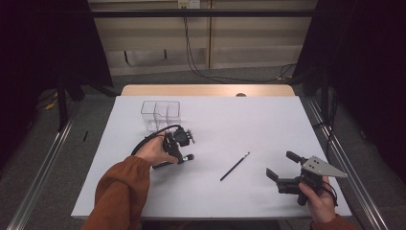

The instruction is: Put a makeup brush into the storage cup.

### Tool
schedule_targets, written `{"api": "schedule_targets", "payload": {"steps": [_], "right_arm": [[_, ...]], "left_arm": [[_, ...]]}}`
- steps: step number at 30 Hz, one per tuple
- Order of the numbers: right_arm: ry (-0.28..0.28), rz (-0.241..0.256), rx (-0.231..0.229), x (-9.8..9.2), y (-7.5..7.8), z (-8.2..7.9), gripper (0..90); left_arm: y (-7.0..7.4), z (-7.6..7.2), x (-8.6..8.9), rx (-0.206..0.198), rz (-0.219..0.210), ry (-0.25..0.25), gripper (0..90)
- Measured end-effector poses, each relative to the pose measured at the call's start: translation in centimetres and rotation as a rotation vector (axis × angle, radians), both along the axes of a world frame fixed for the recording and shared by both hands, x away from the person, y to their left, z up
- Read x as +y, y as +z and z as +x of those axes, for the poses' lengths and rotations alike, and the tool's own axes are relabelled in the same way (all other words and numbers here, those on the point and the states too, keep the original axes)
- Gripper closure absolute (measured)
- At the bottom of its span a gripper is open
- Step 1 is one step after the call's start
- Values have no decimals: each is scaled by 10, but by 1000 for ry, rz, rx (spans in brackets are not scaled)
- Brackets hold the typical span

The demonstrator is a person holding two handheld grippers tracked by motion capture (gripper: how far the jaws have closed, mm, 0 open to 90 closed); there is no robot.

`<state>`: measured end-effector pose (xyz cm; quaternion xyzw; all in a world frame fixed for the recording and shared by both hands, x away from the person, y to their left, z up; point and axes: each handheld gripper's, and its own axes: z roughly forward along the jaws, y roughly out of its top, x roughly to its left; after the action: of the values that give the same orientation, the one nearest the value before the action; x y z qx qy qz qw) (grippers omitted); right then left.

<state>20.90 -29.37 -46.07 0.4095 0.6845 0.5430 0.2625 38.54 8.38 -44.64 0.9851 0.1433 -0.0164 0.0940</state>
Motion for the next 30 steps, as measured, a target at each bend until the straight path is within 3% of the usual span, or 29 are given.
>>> {"api": "schedule_targets", "payload": {"steps": [13, 20, 30], "right_arm": [[-3, 4, 4, 0, 0, 0, 0], [-3, 3, 5, 0, 0, 0, 0], [-1, -4, 5, 0, 0, 1, 0]], "left_arm": [[0, -1, -1, -3, 6, -2, 759], [4, -1, 2, 15, -22, 8, 782], [5, -2, 0, 25, -7, 12, 797]]}}
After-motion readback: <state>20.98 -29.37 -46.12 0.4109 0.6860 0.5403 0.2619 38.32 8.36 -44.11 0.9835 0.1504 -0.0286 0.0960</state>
